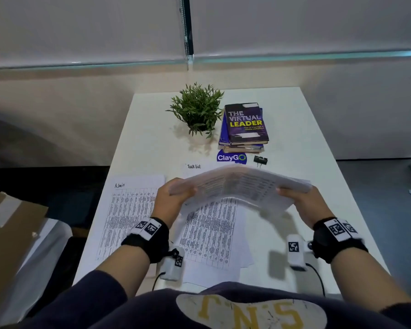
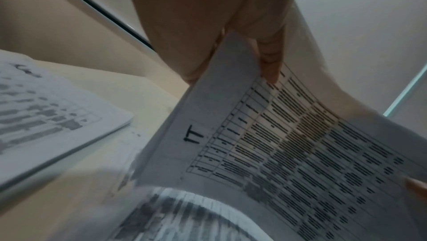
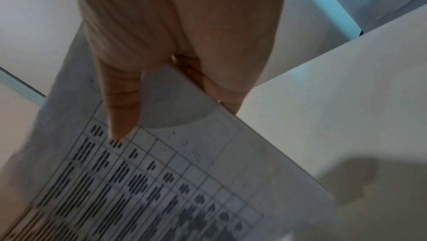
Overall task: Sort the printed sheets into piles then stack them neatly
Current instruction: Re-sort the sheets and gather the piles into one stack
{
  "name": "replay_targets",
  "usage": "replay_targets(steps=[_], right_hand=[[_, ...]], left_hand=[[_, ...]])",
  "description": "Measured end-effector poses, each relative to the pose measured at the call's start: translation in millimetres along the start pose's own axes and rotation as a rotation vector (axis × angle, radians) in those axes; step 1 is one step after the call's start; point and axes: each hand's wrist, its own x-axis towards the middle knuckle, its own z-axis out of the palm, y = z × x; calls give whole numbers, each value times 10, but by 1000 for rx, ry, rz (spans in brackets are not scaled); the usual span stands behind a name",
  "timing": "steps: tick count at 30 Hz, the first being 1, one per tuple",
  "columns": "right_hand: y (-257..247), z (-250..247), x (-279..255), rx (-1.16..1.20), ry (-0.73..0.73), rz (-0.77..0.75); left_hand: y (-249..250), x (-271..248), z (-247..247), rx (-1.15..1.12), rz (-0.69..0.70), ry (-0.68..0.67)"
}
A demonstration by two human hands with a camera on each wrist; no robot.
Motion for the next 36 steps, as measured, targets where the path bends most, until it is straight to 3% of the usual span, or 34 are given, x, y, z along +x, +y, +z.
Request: replay_targets(steps=[12,15,19,23,26,29,30,32,36], right_hand=[[180,7,33,105,-26,104],[202,81,54,71,-73,112],[208,56,84,88,-47,142],[225,-7,52,10,0,162],[-12,-21,61,-165,141,123],[-412,67,70,-618,346,-126],[-524,155,71,-773,316,-247],[-712,389,78,-1001,122,-395],[-943,717,87,-1169,-171,-393]], left_hand=[[-145,103,-51,-19,-73,-6],[-112,70,35,38,-88,-63],[-92,19,66,-82,-119,-48],[-179,28,21,32,-101,-56],[-51,11,72,45,-91,-58],[182,20,110,102,9,-115],[277,22,129,137,61,-133],[468,32,195,239,187,-155],[820,31,291,451,414,-206]])
